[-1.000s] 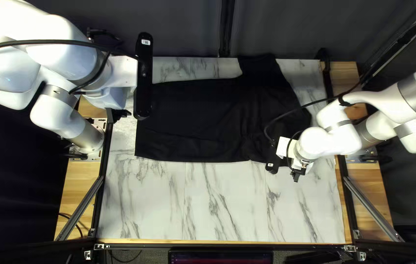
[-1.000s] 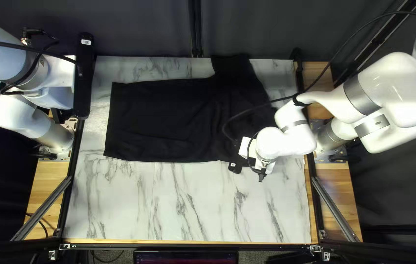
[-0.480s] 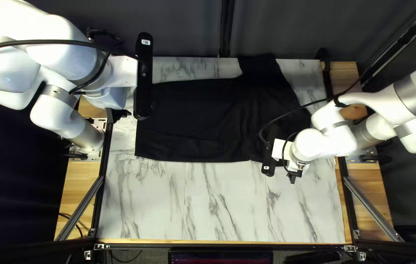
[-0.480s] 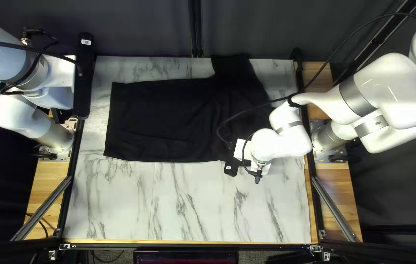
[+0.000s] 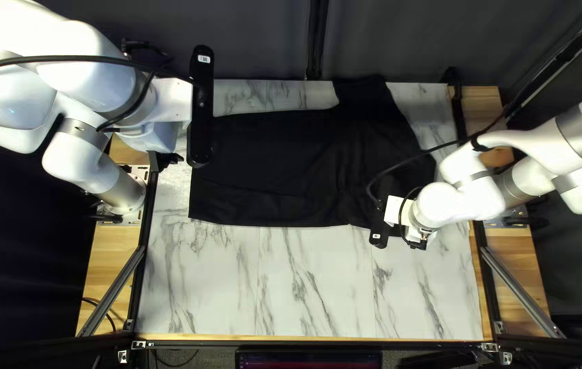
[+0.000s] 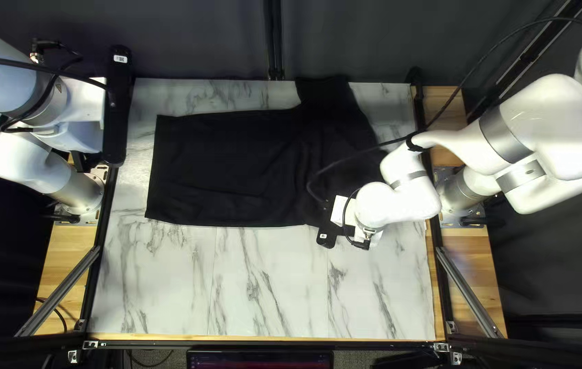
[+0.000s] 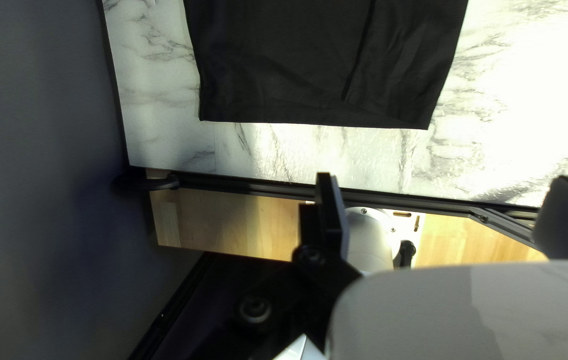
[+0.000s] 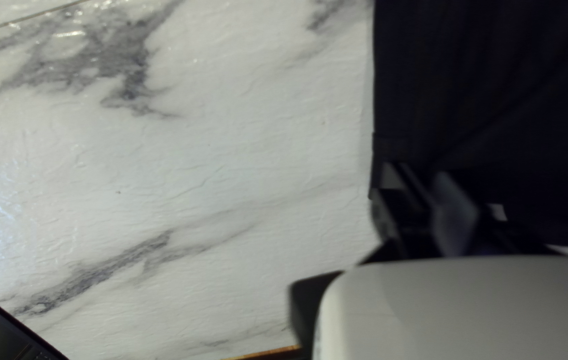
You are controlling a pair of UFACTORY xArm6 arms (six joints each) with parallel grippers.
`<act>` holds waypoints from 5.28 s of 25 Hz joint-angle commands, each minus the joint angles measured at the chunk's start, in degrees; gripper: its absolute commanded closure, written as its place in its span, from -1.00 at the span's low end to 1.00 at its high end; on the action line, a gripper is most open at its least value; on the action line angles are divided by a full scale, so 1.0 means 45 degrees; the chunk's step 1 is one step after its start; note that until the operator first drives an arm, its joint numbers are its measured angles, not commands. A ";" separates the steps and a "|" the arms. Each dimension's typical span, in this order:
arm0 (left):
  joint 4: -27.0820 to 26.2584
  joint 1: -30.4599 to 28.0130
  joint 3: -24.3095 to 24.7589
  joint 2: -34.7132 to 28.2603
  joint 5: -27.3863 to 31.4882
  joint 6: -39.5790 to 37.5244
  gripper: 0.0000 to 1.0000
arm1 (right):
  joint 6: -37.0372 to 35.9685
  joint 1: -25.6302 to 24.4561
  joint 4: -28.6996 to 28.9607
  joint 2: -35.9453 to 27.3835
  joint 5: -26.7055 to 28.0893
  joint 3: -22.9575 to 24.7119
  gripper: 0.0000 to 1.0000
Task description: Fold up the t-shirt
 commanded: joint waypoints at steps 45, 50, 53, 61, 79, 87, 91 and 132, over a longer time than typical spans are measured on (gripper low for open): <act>0.0000 0.0000 0.0000 0.0000 0.0000 0.0000 -1.00 | 0.1745 0.0525 -0.0742 -0.1326 0.4724 -0.1660 -1.00; 0.0000 0.0000 0.0000 0.0000 0.0000 0.0000 -1.00 | -0.0645 -0.0730 -0.2069 -0.0015 0.4439 -0.2812 -1.00; 0.0000 0.0000 0.0000 0.0000 0.0000 0.0000 -1.00 | -0.1792 -0.1348 -0.2542 0.0130 0.3489 -0.2512 -1.00; 0.0000 0.0000 0.0000 0.0000 0.0000 0.0000 -1.00 | -0.1694 -0.1620 -0.3762 0.0897 0.0696 -0.1119 -1.00; 0.0000 0.0000 0.0000 0.0000 0.0000 0.0000 -1.00 | 0.1931 -0.1474 -0.4134 0.1943 0.0137 -0.1452 1.00; 0.0000 0.0000 0.0000 0.0000 0.0000 0.0000 -1.00 | 0.1635 -0.1779 -0.3660 0.1594 0.0895 -0.1916 1.00; 0.0000 0.0000 0.0000 0.0000 0.0000 0.0000 -1.00 | 0.1435 -0.1905 -0.3665 0.1433 0.1523 -0.2377 1.00; 0.0000 0.0000 0.0000 0.0000 0.0000 0.0000 -1.00 | 0.2586 -0.0200 -0.2342 0.4156 0.5170 -0.6023 -1.00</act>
